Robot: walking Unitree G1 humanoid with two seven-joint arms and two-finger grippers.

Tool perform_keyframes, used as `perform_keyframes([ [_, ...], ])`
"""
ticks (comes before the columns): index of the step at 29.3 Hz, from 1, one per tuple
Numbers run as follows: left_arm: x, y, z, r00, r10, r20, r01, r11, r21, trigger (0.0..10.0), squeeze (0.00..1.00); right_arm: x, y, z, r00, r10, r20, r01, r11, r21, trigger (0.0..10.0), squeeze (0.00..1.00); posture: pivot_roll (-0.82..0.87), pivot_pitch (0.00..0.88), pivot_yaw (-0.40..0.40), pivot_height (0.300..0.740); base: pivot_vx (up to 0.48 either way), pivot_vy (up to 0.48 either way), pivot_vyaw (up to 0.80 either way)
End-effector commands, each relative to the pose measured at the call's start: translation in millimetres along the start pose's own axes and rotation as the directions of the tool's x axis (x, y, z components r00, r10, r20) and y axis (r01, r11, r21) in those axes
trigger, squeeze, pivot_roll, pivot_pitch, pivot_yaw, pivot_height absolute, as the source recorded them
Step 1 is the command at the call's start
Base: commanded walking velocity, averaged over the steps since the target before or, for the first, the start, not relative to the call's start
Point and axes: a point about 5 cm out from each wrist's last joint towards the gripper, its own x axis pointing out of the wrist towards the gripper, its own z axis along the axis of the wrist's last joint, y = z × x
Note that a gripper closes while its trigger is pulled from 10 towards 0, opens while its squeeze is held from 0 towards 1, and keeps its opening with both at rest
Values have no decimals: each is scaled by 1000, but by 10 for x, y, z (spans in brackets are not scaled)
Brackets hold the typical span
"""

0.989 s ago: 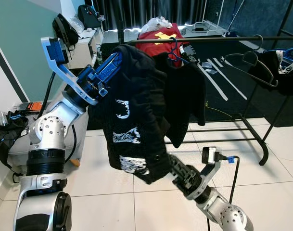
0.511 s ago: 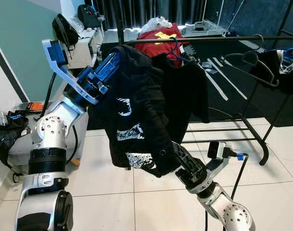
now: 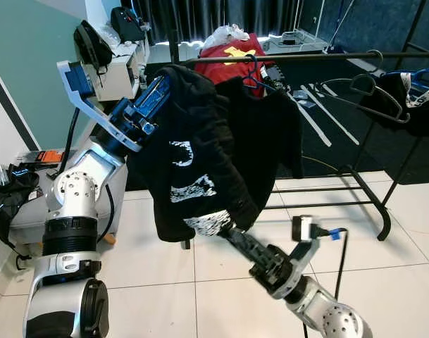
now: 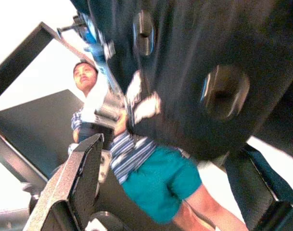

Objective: Hang hanger

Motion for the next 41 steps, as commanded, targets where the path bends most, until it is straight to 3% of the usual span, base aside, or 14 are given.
perform_keyframes([
  [1, 47, -23, 95, 998, -19, 61, 18, 1000, 8, 10000, 0, 1, -34, -24, 1000, -25, -13, 25, 1000, -2, 10000, 0, -16, 0, 59, 740, 0, 0, 0],
  [13, 46, -22, 77, 998, -27, 63, 27, 1000, 1, 10000, 0, 18, -19, 163, 992, -22, 122, 24, 1000, -17, 10000, 0, -19, 0, 58, 740, 0, 0, 0],
  [25, 27, -28, 89, 997, -42, 68, 42, 999, -12, 10000, 0, -104, -44, 206, 971, -56, 233, 58, 998, 2, 10000, 0, -18, 0, 62, 740, 0, 0, 0],
  [34, 32, -52, 102, 996, -58, 72, 59, 998, -17, 10000, 0, -70, -139, 377, 947, -85, 309, 87, 996, 9, 10000, 0, -15, 0, 58, 740, 0, 0, 0],
  [41, 50, -58, 98, 995, -64, 76, 66, 998, -18, 10000, 0, 33, -115, 414, 957, -52, 286, 53, 999, 2, 10000, 0, -29, 0, 56, 740, 0, 0, 0],
])
